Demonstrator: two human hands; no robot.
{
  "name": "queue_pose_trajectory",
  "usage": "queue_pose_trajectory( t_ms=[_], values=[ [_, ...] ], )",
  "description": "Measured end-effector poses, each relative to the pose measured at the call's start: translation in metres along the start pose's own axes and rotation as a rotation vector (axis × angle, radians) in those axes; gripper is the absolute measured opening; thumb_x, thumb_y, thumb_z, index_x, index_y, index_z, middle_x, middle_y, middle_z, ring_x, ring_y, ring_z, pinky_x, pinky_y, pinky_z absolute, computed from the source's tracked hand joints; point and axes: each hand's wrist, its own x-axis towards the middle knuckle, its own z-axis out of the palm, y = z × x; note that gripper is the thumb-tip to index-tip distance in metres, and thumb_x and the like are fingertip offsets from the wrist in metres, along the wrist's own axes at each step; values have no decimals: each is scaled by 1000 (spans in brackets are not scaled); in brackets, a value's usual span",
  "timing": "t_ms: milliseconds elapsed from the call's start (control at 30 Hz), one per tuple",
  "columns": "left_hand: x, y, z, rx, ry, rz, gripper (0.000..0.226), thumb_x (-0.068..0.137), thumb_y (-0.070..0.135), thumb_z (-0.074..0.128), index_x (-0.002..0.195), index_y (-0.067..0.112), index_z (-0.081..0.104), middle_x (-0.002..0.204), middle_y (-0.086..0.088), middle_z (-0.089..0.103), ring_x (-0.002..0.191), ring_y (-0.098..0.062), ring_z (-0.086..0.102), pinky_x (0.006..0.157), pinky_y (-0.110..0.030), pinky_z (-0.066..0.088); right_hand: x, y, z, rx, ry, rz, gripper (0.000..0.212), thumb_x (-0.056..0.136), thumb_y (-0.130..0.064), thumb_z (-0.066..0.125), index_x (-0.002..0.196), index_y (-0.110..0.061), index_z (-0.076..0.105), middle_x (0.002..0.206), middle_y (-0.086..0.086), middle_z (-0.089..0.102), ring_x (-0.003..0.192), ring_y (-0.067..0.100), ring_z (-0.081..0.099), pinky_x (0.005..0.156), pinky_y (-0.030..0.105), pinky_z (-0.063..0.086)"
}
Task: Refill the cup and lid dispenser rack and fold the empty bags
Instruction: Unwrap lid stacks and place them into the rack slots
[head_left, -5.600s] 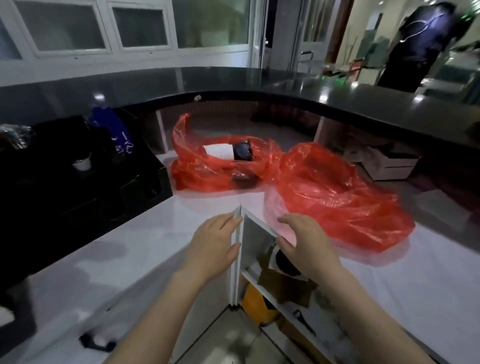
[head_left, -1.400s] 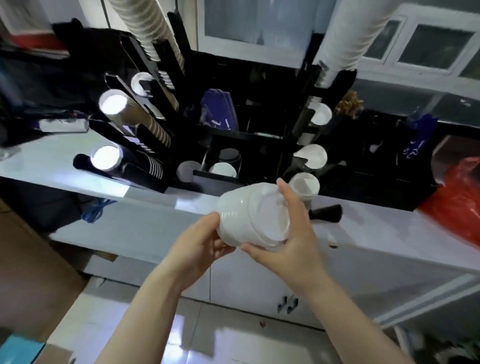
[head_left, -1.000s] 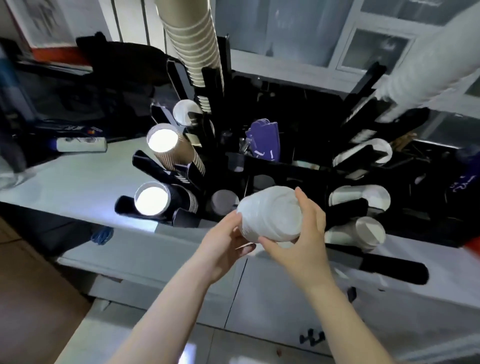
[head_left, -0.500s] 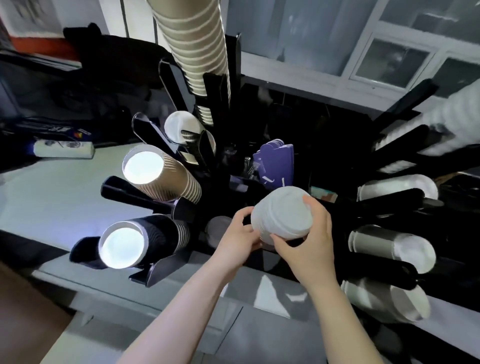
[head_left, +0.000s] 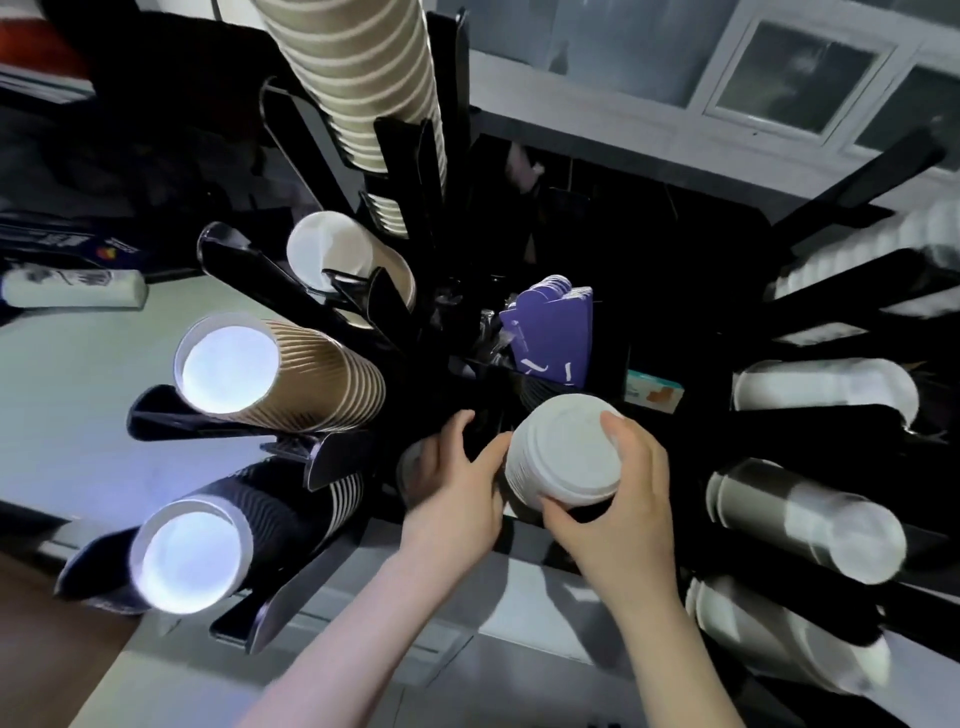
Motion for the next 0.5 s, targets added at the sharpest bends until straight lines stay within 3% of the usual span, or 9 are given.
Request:
queue_pose_trajectory(
  t_ms=[133, 200, 267, 333, 400, 433, 500],
  values=[
    [-2, -5, 0, 73, 42, 114, 56, 74, 15, 60, 129, 27, 55, 150, -5, 37, 102, -28, 51, 81, -39, 49, 3, 2, -1, -16, -5, -18, 95, 55, -19, 88, 135, -29, 38, 133, -14, 34, 120, -20, 26, 93, -5, 21],
    [-3, -10, 2, 33, 37, 168, 57, 75, 14, 64, 131, 21, 57, 143, -3, 48, 101, -29, 58, 82, -41, 52, 3, 1, 1, -29, -15, -23, 94, 56, -21, 88, 135, -28, 38, 136, -8, 36, 122, -13, 28, 95, -4, 20],
    [-5, -14, 4, -70, -7, 168, 57, 84, 16, 58, 140, 22, 48, 144, 0, 48, 111, -29, 57, 90, -41, 50, 4, -1, 2, -41, -21, -29, 93, 57, -26, 86, 136, -27, 37, 139, -2, 36, 126, 2, 34, 99, -1, 21],
    [-9, -15, 6, -239, -22, 101, 65, 88, 19, 55, 148, 24, 31, 138, -2, 53, 114, -26, 56, 91, -38, 49, 5, -3, 4, -48, -52, -14, 89, 60, -35, 81, 137, -27, 36, 141, -1, 35, 129, 15, 37, 107, 17, 30],
    [-11, -17, 6, -311, -19, 47, 76, 88, 20, 58, 152, 23, 18, 131, -5, 57, 112, -22, 56, 88, -34, 50, 1, -4, 9, -98, -85, -5, 85, 61, -38, 78, 136, -24, 40, 140, 1, 37, 128, 20, 37, 108, 50, 34],
    [-11, -19, 6, -308, -11, 59, 78, 87, 19, 60, 152, 21, 17, 133, -5, 56, 114, -21, 55, 90, -29, 47, -2, -2, 12, -142, -97, -1, 85, 62, -35, 81, 136, -20, 43, 140, 3, 39, 129, 21, 37, 107, 61, 30],
    [-9, -22, 5, -315, -12, 112, 77, 86, 16, 61, 151, 18, 20, 146, 3, 42, 127, -16, 44, 100, -15, 31, -9, 2, 18, -227, -134, 33, 86, 64, -32, 84, 138, -15, 44, 142, 6, 41, 134, 23, 35, 110, 69, 15]
  ],
)
